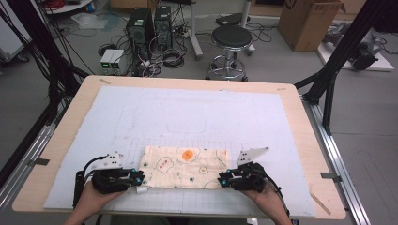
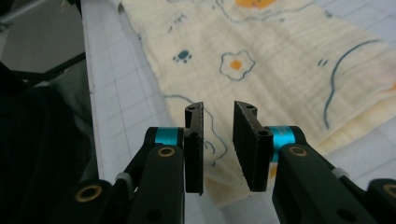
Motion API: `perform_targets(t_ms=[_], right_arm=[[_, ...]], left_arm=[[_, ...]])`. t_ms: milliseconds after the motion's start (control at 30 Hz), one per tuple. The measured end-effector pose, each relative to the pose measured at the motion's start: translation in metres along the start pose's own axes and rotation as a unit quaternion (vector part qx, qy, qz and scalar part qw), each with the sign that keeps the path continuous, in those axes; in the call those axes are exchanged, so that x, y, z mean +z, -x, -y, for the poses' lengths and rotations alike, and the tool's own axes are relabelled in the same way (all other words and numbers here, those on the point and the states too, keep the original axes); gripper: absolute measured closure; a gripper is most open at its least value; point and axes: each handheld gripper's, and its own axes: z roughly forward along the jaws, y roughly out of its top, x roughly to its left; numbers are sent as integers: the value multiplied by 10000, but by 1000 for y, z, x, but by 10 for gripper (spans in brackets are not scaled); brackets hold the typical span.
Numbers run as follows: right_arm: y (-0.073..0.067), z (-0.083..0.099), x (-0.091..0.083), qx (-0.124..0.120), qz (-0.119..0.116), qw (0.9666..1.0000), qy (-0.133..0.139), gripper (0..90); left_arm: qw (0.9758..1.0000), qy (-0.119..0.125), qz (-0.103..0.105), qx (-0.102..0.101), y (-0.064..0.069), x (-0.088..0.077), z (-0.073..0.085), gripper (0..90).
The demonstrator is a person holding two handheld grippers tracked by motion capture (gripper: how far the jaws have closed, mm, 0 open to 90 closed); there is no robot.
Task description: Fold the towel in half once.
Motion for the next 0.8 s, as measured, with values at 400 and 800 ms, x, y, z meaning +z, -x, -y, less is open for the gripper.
perform_targets(t_ms=[400, 800], right_arm=[[0, 13, 0, 200, 6, 9998, -20, 704], [12, -34, -12, 164, 454, 9965, 677, 750]], left_arm=[[9997, 101, 46, -227, -2, -3, 1, 669], [9988, 420, -202, -117, -7, 13, -47, 693]])
